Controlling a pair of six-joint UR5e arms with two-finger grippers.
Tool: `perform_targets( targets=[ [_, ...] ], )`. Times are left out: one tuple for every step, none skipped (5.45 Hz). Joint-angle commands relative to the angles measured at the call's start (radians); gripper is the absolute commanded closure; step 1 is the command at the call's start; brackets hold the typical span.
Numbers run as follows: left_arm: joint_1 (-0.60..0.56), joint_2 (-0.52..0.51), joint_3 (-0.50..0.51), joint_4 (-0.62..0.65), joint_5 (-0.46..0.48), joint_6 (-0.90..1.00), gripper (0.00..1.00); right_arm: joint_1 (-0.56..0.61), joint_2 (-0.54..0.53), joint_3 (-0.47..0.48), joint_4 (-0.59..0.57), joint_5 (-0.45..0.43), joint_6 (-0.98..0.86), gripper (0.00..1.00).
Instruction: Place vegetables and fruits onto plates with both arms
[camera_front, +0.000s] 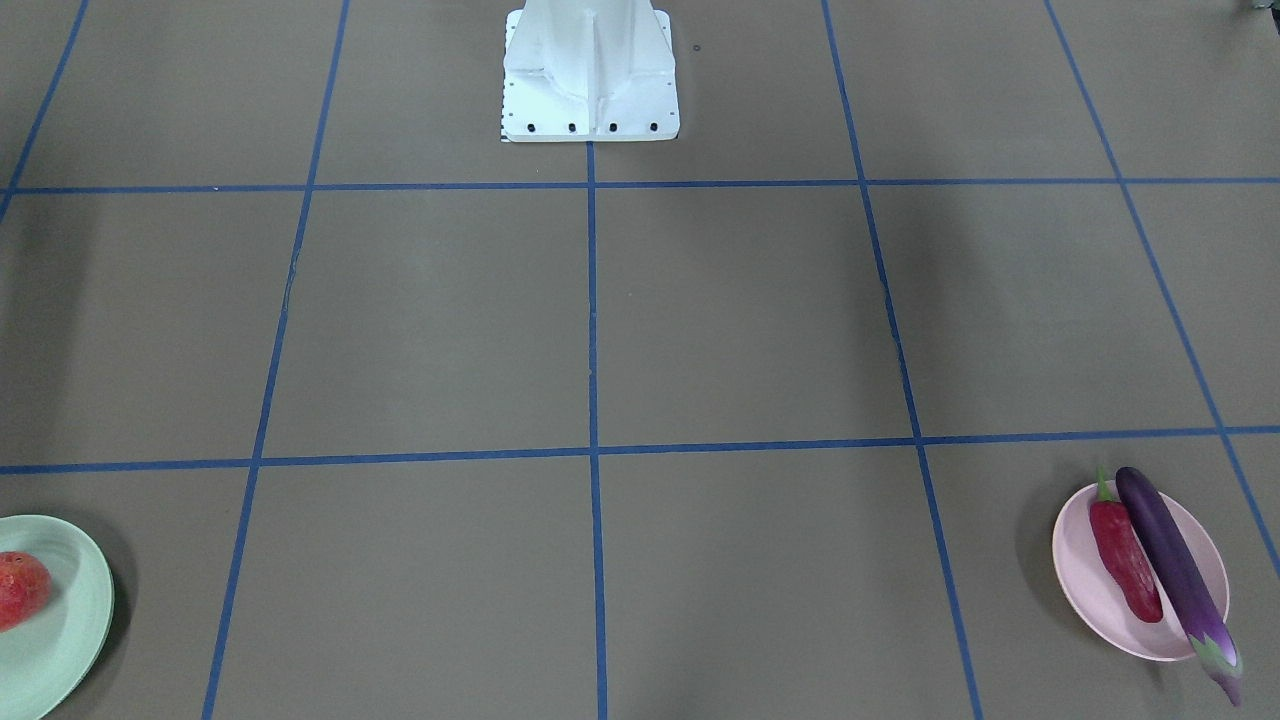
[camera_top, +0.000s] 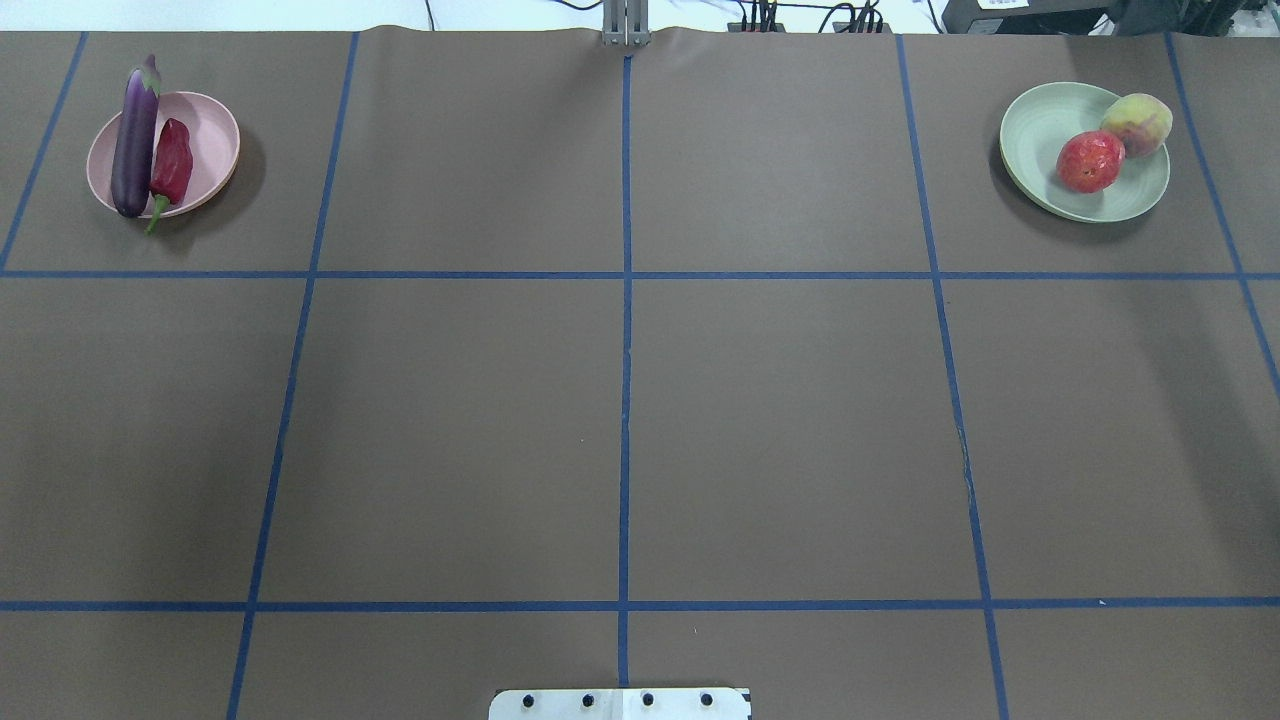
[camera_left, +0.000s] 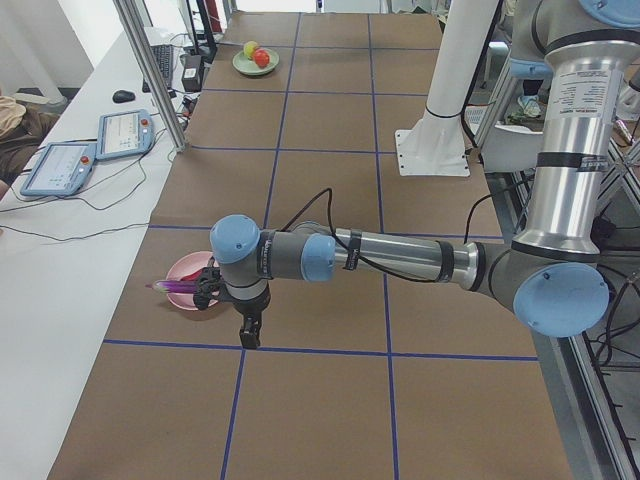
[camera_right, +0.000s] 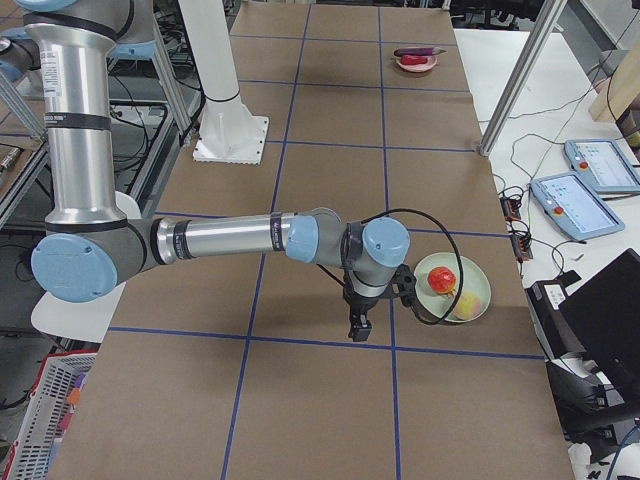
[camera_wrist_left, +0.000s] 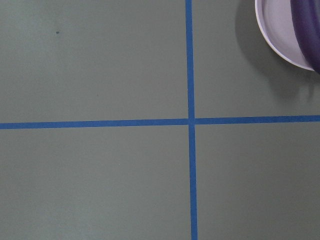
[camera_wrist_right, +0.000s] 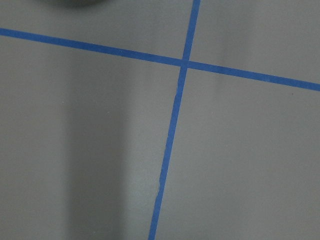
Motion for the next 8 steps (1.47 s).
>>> perform_targets(
  targets=[
    [0.003,-0.003,0.005,0.002,0.000,0.000,0.00,-0.006,0.005,-0.069,0.153,0.007,0.087,0.00],
    [0.003,-0.006,0.008,0.002,0.000,0.000,0.00,-0.009,-0.003,-0.062,0.156,0.015,0.145,0.00],
    [0.003,-0.029,0.002,0.002,0.000,0.000,0.00,-0.010,0.002,-0.039,0.156,0.013,0.149,0.00],
    [0.003,-0.043,-0.001,0.013,0.002,0.000,0.00,-0.012,-0.006,-0.014,0.156,0.013,0.150,0.00],
    [0.003,-0.058,0.002,0.072,-0.010,0.002,0.00,-0.012,-0.008,-0.014,0.156,0.017,0.150,0.00],
    [0.002,-0.048,-0.001,0.072,-0.042,0.002,0.00,-0.012,-0.017,-0.017,0.156,0.017,0.149,0.00],
    [0.002,-0.048,-0.004,0.071,-0.046,0.002,0.00,-0.012,-0.018,-0.013,0.156,0.017,0.147,0.00],
    [0.002,-0.046,-0.014,0.071,-0.041,0.002,0.00,-0.012,-0.018,-0.011,0.156,0.018,0.146,0.00]
  ],
)
